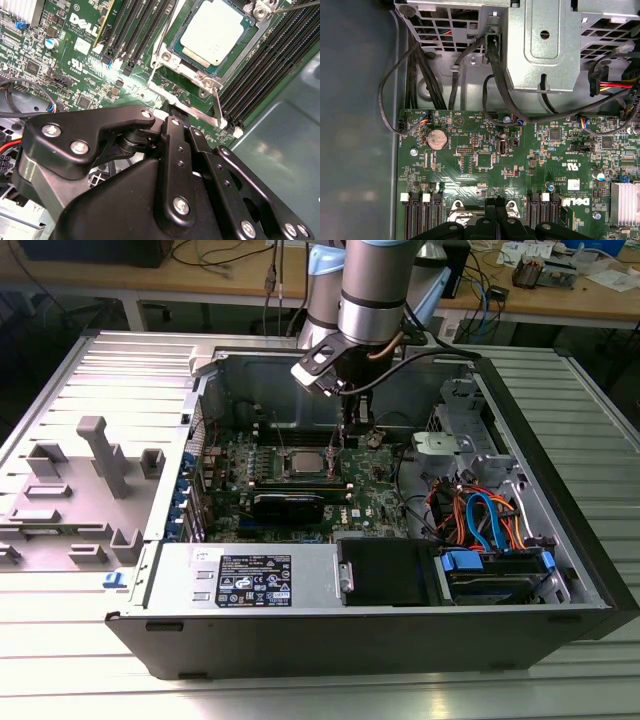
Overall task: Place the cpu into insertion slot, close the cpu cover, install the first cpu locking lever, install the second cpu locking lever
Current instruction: 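Close the cpu cover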
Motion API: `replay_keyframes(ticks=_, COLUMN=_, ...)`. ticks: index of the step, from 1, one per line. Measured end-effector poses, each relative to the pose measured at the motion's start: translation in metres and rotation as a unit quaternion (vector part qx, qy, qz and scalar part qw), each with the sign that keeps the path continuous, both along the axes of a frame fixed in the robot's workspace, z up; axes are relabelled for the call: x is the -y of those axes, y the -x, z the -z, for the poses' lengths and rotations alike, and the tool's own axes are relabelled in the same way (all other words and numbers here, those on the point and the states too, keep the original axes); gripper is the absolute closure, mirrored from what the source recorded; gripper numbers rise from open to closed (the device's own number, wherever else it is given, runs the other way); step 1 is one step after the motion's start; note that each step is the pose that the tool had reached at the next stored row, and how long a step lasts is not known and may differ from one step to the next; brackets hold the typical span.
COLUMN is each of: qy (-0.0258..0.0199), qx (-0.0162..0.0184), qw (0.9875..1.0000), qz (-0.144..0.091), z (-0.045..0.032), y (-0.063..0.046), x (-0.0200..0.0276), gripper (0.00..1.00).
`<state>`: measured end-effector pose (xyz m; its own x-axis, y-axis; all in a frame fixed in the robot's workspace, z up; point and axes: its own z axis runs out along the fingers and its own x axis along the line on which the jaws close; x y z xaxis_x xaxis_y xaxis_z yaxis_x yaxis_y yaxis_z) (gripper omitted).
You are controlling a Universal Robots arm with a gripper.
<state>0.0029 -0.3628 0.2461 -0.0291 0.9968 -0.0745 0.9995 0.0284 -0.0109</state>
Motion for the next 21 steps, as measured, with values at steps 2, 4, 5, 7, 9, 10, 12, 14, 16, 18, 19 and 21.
replay_keyframes(ticks=2, qy=0.0000, qx=0.0000, qw=1.0000, qz=0.000, z=0.0000, y=0.000, x=0.0000, gripper=0.89)
replay_keyframes(ticks=4, qy=0.0000, qx=0.0000, qw=1.0000, qz=0.000, z=0.0000, y=0.001, x=0.0000, gripper=0.89)
replay_keyframes(ticks=5, qy=0.0000, qx=0.0000, qw=1.0000, qz=0.000, z=0.0000, y=0.002, x=0.0000, gripper=0.89)
replay_keyframes(ticks=7, qy=0.0000, qx=0.0000, qw=1.0000, qz=0.000, z=0.0000, y=0.004, x=0.0000, gripper=0.89)
replay_keyframes(ticks=9, qy=0.0000, qx=0.0000, qw=1.0000, qz=0.000, z=0.0000, y=0.005, x=0.0000, gripper=0.89)
replay_keyframes(ticks=10, qy=0.0000, qx=0.0000, qw=1.0000, qz=0.000, z=0.0000, y=0.005, x=0.0000, gripper=0.89)
replay_keyframes(ticks=12, qy=0.0000, qx=0.0000, qw=1.0000, qz=0.000, z=0.0000, y=0.007, x=0.0000, gripper=0.89)
replay_keyframes(ticks=14, qy=0.0000, qx=0.0000, qw=1.0000, qz=0.000, z=0.0000, y=0.008, x=0.0000, gripper=0.89)
replay_keyframes(ticks=16, qy=0.0000, qx=0.0000, qw=1.0000, qz=0.000, z=0.0000, y=0.009, x=0.0000, gripper=0.89)
replay_keyframes(ticks=18, qy=0.0000, qx=0.0000, qw=1.0000, qz=0.000, z=0.0000, y=0.010, x=0.0000, gripper=0.89)
replay_keyframes(ticks=19, qy=0.0000, qx=0.0000, qw=1.0000, qz=0.000, z=0.0000, y=0.010, x=0.0000, gripper=0.89)
replay_keyframes(ticks=21, qy=0.0000, qx=0.0000, qw=1.0000, qz=0.000, z=0.0000, y=0.011, x=0.0000, gripper=0.89)
